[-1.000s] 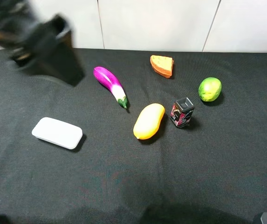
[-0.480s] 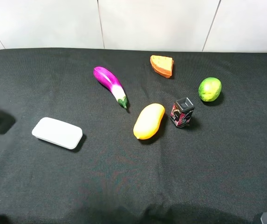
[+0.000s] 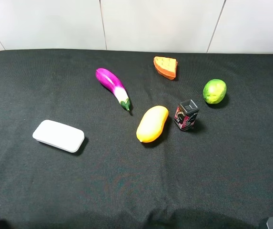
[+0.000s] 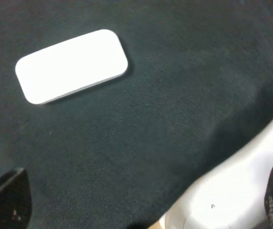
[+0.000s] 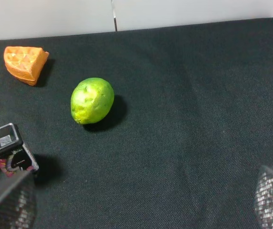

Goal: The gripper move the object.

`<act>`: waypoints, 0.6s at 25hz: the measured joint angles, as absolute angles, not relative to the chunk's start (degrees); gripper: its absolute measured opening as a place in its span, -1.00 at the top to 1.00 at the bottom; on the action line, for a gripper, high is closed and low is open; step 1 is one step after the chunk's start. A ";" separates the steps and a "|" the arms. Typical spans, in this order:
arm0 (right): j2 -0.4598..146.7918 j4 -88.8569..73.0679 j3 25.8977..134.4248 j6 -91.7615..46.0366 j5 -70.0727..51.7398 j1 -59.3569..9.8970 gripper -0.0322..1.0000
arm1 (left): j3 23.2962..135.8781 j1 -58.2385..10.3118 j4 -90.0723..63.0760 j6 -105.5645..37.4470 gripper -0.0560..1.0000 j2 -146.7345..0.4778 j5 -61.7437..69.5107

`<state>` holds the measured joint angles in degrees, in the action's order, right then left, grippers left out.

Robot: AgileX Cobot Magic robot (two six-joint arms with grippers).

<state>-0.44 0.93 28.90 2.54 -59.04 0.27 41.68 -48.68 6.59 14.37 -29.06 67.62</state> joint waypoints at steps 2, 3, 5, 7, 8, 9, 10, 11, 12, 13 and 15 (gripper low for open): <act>-0.44 0.93 28.90 2.54 -59.04 0.27 -0.41 | 40.30 -44.38 6.59 14.07 -0.95 -25.14 67.56; -0.44 0.93 28.90 2.54 -59.04 0.27 -0.41 | 39.78 -42.04 6.59 13.63 -0.95 -23.29 67.56; -0.44 0.93 28.90 2.54 -59.04 0.27 -0.41 | 38.80 -37.65 6.86 12.56 -0.95 -20.07 67.51; -0.44 0.93 28.90 2.54 -59.04 0.27 -0.41 | 38.05 -33.37 6.99 11.27 -0.95 -17.10 67.52; -0.44 0.93 28.90 2.54 -59.04 0.27 -0.41 | 37.59 -31.12 6.99 10.58 -0.95 -15.65 67.46; -0.44 0.93 28.90 2.54 -59.04 0.27 -0.41 | 37.04 -28.90 6.99 9.82 -0.95 -14.33 67.19; -0.44 0.93 28.90 2.54 -59.04 0.27 -0.41 | 36.45 -26.77 7.01 9.22 -0.95 -13.23 66.81; -0.44 0.93 28.90 2.54 -59.04 0.27 -0.41 | 35.94 -25.07 7.01 8.91 -0.95 -12.49 66.18; -0.44 0.93 28.90 2.54 -59.04 0.27 -0.41 | 35.32 -23.13 7.01 8.67 -0.95 -11.80 65.47; -0.44 0.93 28.90 2.54 -59.04 0.27 -0.41 | 34.70 -21.33 7.01 8.37 -0.95 -11.32 64.85; -0.44 0.93 28.90 2.54 -59.04 0.27 -0.41 | 33.73 -18.34 7.01 8.16 -0.95 -11.14 63.71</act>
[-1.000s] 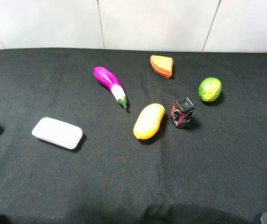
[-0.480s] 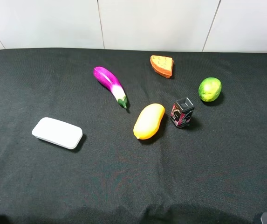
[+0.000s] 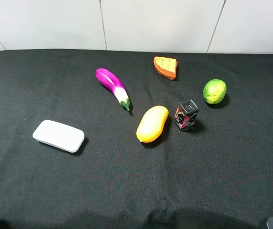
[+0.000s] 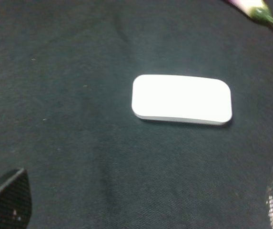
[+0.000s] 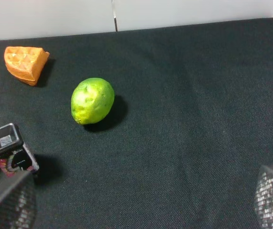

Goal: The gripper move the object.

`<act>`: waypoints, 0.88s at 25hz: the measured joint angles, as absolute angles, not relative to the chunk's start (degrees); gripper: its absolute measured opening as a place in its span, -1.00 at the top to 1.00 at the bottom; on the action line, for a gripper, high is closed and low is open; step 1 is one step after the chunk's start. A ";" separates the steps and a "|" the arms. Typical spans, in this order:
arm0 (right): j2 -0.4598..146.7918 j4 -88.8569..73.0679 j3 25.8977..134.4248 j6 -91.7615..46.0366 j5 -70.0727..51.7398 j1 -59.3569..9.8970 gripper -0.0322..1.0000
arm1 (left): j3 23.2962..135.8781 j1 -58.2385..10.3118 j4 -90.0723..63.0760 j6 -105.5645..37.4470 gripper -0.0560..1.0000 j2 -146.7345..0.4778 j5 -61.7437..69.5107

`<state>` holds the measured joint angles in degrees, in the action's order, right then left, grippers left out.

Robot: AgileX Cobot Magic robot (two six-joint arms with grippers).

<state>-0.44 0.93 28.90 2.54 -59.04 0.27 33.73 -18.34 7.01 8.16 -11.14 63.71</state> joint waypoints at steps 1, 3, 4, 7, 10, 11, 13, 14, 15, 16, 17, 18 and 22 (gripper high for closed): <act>-0.44 0.93 28.90 2.54 -59.04 0.27 -0.41 | 33.21 -16.86 7.01 8.04 -0.95 -11.06 63.27; -0.44 0.93 28.90 2.54 -59.04 0.27 -0.41 | 32.38 -14.32 6.69 7.90 -0.95 -11.00 62.98; -0.44 0.93 28.90 2.54 -59.04 0.27 -0.41 | 31.98 -13.08 6.36 7.89 -0.95 -10.89 62.90; -0.44 0.93 28.90 2.54 -59.04 0.27 -0.41 | 31.00 -10.10 5.67 7.78 -0.95 -10.76 62.51; -0.44 0.93 28.90 2.54 -59.04 0.27 -0.41 | 29.62 -8.57 5.45 7.12 -0.95 -9.09 61.76; -0.44 0.93 28.90 2.54 -59.04 0.27 -0.41 | 29.01 -8.44 5.46 6.89 -0.95 -8.04 61.38; -0.44 0.93 28.90 2.54 -59.04 0.27 -0.41 | 28.34 -8.32 5.35 6.47 -0.95 -5.65 61.30; -0.44 0.93 28.90 2.54 -59.04 0.27 -0.41 | 28.20 -8.32 5.21 6.31 -0.95 -4.62 61.25; -0.44 0.93 28.90 2.54 -59.04 0.27 -0.41 | 28.13 -8.32 5.08 6.18 -0.95 -3.44 61.20; -0.44 0.93 28.90 2.54 -59.04 0.27 -0.41 | 28.13 -8.32 5.08 6.14 -0.95 -2.35 61.20; -0.44 0.93 28.90 2.54 -59.04 0.27 -0.41 | 28.13 -8.32 5.07 6.11 -0.95 -1.26 61.05; -0.44 0.93 28.90 2.54 -59.04 0.27 -0.41 | 28.13 -8.32 5.07 6.06 -0.95 -0.50 60.98; -0.44 0.93 28.90 2.54 -59.04 0.27 -0.41 | 28.13 -8.32 5.07 4.72 -0.95 0.25 60.93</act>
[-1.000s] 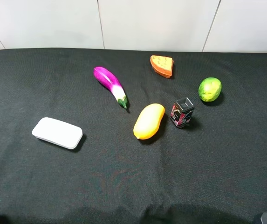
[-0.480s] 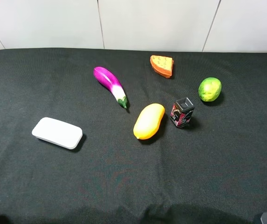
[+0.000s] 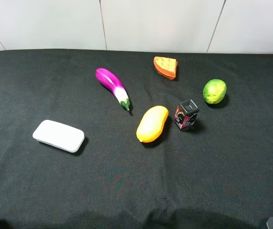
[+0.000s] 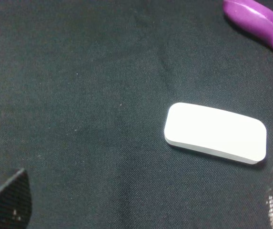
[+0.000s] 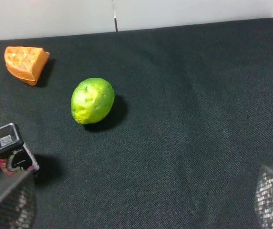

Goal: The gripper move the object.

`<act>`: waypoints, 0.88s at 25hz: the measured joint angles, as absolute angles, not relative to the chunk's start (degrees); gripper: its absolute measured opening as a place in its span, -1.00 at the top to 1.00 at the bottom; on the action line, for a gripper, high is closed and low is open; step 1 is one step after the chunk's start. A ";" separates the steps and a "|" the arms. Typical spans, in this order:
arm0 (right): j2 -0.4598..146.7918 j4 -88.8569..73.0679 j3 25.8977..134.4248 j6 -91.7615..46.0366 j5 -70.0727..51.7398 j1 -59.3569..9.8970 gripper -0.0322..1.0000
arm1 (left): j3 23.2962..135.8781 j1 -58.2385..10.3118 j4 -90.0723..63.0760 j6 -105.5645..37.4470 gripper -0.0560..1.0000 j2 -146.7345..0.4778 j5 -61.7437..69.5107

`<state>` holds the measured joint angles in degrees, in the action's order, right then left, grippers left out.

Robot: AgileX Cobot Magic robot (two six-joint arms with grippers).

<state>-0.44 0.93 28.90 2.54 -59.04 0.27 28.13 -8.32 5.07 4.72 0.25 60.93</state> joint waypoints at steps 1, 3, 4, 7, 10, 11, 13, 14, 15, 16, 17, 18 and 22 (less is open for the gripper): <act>-0.44 0.93 28.90 2.54 -59.04 0.27 -0.41 | 28.13 -8.32 5.07 3.98 -0.95 0.25 60.93; -0.44 0.93 28.90 2.54 -59.04 0.27 -0.41 | 28.09 -8.32 5.07 3.06 -0.95 0.25 60.93; -0.44 0.88 28.90 2.54 -59.04 0.27 -0.41 | 28.09 -8.32 5.07 2.80 -0.95 0.25 60.93; -0.44 0.88 28.90 2.54 -59.04 0.27 -0.41 | 28.09 -8.32 5.07 2.53 -0.95 0.25 60.93; -0.44 0.88 28.90 2.54 -59.04 0.27 -0.41 | 28.09 -8.32 5.07 2.53 -0.95 0.25 60.93; -0.44 0.88 28.90 2.54 -59.04 0.27 -0.41 | 28.09 -8.32 5.13 2.53 -0.95 0.25 60.93; -0.44 0.88 28.90 2.54 -59.04 0.27 -0.41 | 28.09 -8.32 5.23 2.53 -0.95 0.25 60.93; -0.44 0.88 28.90 2.54 -59.04 0.27 -0.41 | 28.09 -8.32 5.23 2.53 -0.95 0.25 60.93; -0.44 0.88 28.90 2.54 -59.04 0.27 -0.41 | 28.09 -8.32 5.23 2.53 -0.95 0.25 60.93; -0.44 0.88 28.90 2.54 -59.04 0.27 -0.41 | 28.09 -8.32 5.23 2.53 -0.95 0.25 60.93; -0.44 0.88 28.90 2.54 -59.04 0.27 -0.41 | 28.09 -8.32 5.23 2.53 -0.95 0.25 60.93; -0.44 0.88 28.90 2.54 -59.04 0.27 -0.41 | 28.09 -8.32 5.23 2.53 -0.95 0.25 60.93; -0.44 0.88 28.90 2.54 -59.04 0.27 -0.41 | 28.09 -8.32 5.25 2.48 -0.95 0.25 60.93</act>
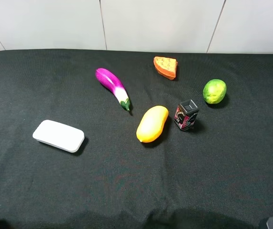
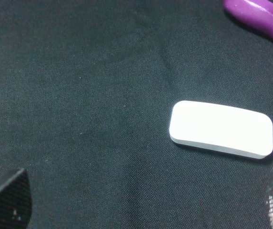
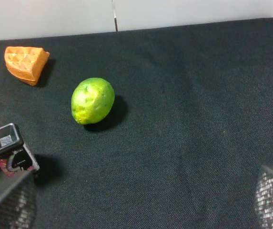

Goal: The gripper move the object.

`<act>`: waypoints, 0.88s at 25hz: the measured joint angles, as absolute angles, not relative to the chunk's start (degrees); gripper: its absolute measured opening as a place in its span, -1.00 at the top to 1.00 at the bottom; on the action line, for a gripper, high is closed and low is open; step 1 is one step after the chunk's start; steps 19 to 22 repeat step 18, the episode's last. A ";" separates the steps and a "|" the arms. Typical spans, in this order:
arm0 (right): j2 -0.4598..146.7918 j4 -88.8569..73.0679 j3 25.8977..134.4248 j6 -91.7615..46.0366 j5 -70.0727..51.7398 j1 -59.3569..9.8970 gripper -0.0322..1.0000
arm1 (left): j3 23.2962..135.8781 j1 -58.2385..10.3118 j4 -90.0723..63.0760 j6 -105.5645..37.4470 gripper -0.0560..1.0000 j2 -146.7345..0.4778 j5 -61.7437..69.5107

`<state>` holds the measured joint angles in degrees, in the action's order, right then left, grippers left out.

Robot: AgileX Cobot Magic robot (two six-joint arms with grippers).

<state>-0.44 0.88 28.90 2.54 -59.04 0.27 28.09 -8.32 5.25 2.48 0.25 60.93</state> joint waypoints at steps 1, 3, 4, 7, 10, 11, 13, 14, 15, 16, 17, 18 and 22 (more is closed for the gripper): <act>-0.44 0.88 28.90 2.54 -59.04 0.27 -0.41 | 28.09 -8.32 5.25 2.48 -0.95 0.25 60.93; -0.44 0.88 28.90 2.54 -59.04 0.27 -0.41 | 28.09 -8.32 5.25 2.48 -0.95 0.25 60.93; -0.44 0.88 28.90 2.54 -59.04 0.27 -0.41 | 28.09 -8.32 5.25 2.48 -0.95 0.25 60.93; -0.44 0.88 28.90 2.54 -59.04 0.27 -0.41 | 28.09 -8.32 5.25 2.48 -0.95 0.25 60.93; -0.44 0.88 28.90 2.54 -59.04 0.27 -0.41 | 28.09 -8.32 5.25 2.48 -0.95 0.25 60.93; -0.44 0.88 28.90 2.54 -59.04 0.27 -0.41 | 28.09 -8.32 5.25 2.48 -0.95 0.25 60.93; -0.44 0.88 28.90 2.54 -59.04 0.27 -0.41 | 28.09 -8.32 5.25 2.48 -0.95 0.25 60.93; -0.44 0.88 28.90 2.54 -59.04 0.27 -0.41 | 28.09 -8.32 5.25 2.48 -0.95 0.25 60.93; -0.44 0.88 28.90 2.54 -59.04 0.27 -0.41 | 28.09 -8.32 5.25 2.48 -0.95 0.25 60.93; -0.44 0.88 28.90 2.54 -59.04 0.27 -0.41 | 28.09 -8.32 5.25 2.48 -0.95 0.25 60.93; -0.44 0.88 28.90 2.54 -59.04 0.27 -0.41 | 28.09 -8.32 5.25 2.48 -0.95 0.25 60.93; -0.44 0.88 28.90 2.54 -59.04 0.27 -0.41 | 28.09 -8.32 5.25 2.48 -0.95 0.25 60.93; -0.44 0.88 28.90 2.54 -59.04 0.27 -0.41 | 28.09 -8.32 5.25 2.48 -0.95 0.25 60.93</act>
